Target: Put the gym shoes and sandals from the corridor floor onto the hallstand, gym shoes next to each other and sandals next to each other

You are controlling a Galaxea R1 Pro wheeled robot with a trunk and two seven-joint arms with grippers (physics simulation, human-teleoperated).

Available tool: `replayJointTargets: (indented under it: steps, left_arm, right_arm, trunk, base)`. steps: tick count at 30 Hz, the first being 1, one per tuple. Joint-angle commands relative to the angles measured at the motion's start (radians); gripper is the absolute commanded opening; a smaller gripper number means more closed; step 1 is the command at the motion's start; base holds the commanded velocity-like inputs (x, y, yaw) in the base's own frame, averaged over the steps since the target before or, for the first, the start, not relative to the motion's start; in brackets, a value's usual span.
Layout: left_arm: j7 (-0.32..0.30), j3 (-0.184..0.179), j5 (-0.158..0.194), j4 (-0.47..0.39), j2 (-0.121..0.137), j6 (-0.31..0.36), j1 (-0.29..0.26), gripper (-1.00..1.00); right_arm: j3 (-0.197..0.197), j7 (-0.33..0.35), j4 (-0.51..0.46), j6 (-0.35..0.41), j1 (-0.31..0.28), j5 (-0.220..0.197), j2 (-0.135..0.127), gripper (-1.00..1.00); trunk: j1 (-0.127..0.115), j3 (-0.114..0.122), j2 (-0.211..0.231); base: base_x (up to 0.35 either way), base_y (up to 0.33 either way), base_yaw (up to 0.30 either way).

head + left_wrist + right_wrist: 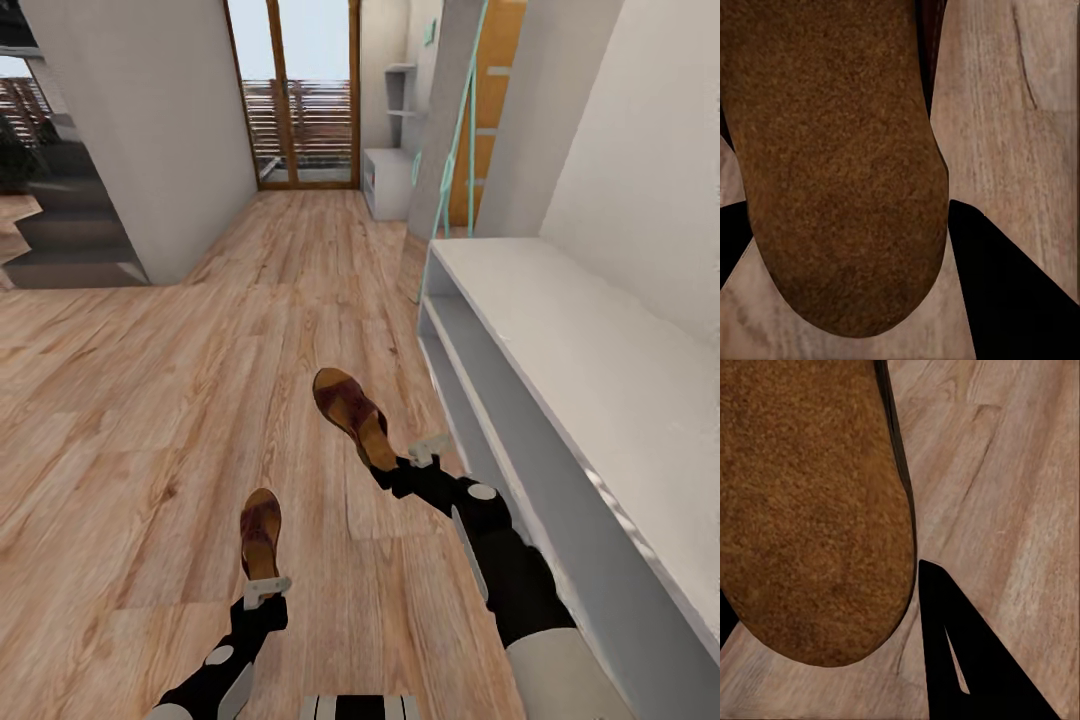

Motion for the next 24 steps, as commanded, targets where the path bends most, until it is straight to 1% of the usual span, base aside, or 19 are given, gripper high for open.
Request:
replayJointTargets:
  steps: [1,2,3,4,5,6,7,9,10,14,15,16,18,19,20,21,22,23,24]
  left_arm:
    - [-0.003,0.009,-0.01,0.0,0.0,-0.003,0.0,-1.0]
    - [-0.002,0.012,-0.01,0.0,0.0,-0.002,0.0,-1.0]
    - [-0.002,0.014,-0.01,0.0,0.001,-0.002,0.0,-1.0]
    - [-0.001,0.015,-0.009,0.0,0.001,-0.002,0.0,-1.0]
    - [0.004,0.017,-0.007,0.001,0.008,-0.002,0.0,-1.0]
    - [0.011,0.018,-0.006,0.001,0.017,-0.002,0.0,-1.0]
    - [0.028,0.017,-0.005,0.002,0.043,-0.003,0.002,-1.0]
    - [0.033,0.016,-0.006,0.004,0.075,-0.004,0.01,-1.0]
    - [0.034,0.015,-0.008,0.004,0.086,-0.005,0.017,-1.0]
    - [0.031,0.011,-0.011,0.003,0.107,-0.006,0.048,-1.0]
    - [0.03,0.01,-0.011,0.003,0.111,-0.007,0.052,-1.0]
    - [0.029,0.009,-0.01,0.003,0.12,-0.007,0.06,-1.0]
    - [0.027,0.008,-0.009,0.003,0.127,-0.008,0.067,-1.0]
    - [0.026,0.007,-0.008,0.003,0.133,-0.009,0.076,-1.0]
    - [0.026,0.007,-0.007,0.003,0.136,-0.01,0.084,-1.0]
    - [0.025,0.006,-0.006,0.002,0.137,-0.013,0.092,-1.0]
    - [0.025,0.007,-0.006,0.003,0.137,-0.022,0.095,-1.0]
    - [0.024,0.006,-0.006,0.003,0.137,-0.029,0.097,-1.0]
    - [0.024,0.006,-0.006,0.005,0.135,-0.049,0.1,-1.0]
  right_arm:
    - [0.008,0.005,0.022,-0.02,0.0,0.011,0.001,-1.0]
    - [0.029,0.004,0.102,-0.11,0.0,0.011,0.001,-1.0]
    - [0.034,0.003,0.136,-0.152,0.0,0.012,0.001,-1.0]
    - [0.036,0.003,0.153,-0.17,0.001,0.012,0.0,-1.0]
    - [0.038,-0.002,0.26,-0.247,0.011,0.013,-0.004,-1.0]
    - [0.037,-0.017,0.312,-0.288,0.019,0.013,-0.007,-1.0]
    - [0.037,-0.071,0.403,-0.38,0.037,0.014,-0.023,-1.0]
    - [0.038,-0.142,0.486,-0.475,0.06,0.014,-0.04,-1.0]
    - [0.038,-0.171,0.522,-0.515,0.07,0.014,-0.045,-1.0]
    - [0.039,-0.22,0.621,-0.615,0.1,0.015,-0.051,-1.0]
    - [0.039,-0.224,0.636,-0.631,0.104,0.015,-0.052,-1.0]
    - [0.039,-0.232,0.667,-0.663,0.111,0.016,-0.052,-1.0]
    - [0.039,-0.238,0.697,-0.695,0.117,0.016,-0.053,-1.0]
    - [0.038,-0.242,0.729,-0.727,0.122,0.016,-0.053,-1.0]
    - [0.038,-0.248,0.764,-0.759,0.126,0.016,-0.054,-1.0]
    - [0.038,-0.268,0.816,-0.81,0.13,0.016,-0.057,-1.0]
    - [0.038,-0.287,0.847,-0.843,0.131,0.016,-0.058,-1.0]
    - [0.039,-0.298,0.859,-0.859,0.132,0.016,-0.058,-1.0]
    - [0.04,-0.321,0.881,-0.886,0.133,0.017,-0.059,-1.0]
  trunk:
    - [-0.001,0.005,0.0]
    - [-0.001,0.01,0.0]
    - [-0.002,0.016,0.0]
    - [-0.002,0.021,0.001]
    - [-0.002,0.027,0.001]
    - [-0.003,0.032,0.001]
    - [-0.003,0.038,0.001]
    - [-0.004,0.048,0.002]
    - [-0.005,0.054,0.002]
    - [-0.006,0.076,0.003]
    - [-0.007,0.081,0.003]
    - [-0.007,0.087,0.003]
    - [-0.008,0.097,0.004]
    - [-0.009,0.103,0.004]
    - [-0.009,0.108,0.004]
    - [-0.009,0.11,0.004]
    - [-0.009,0.111,0.004]
    - [-0.009,0.113,0.004]
    - [-0.009,0.115,0.004]
  base:
    - [0.0,0.0,0.0]
    - [0.0,0.0,0.0]
    - [0.0,0.0,0.0]
    - [0.0,0.0,0.0]
    - [0.0,0.0,0.0]
    - [0.0,0.0,0.0]
    - [0.0,0.0,0.0]
    - [0.0,0.0,0.0]
    - [0.0,0.0,0.0]
    - [0.0,0.0,0.0]
    - [0.0,0.0,0.0]
    - [0.0,0.0,0.0]
    - [0.0,0.0,0.0]
    - [0.0,0.0,0.0]
    - [0.0,0.0,0.0]
    - [0.0,0.0,0.0]
    - [0.0,0.0,0.0]
    - [0.0,0.0,0.0]
    - [0.0,0.0,0.0]
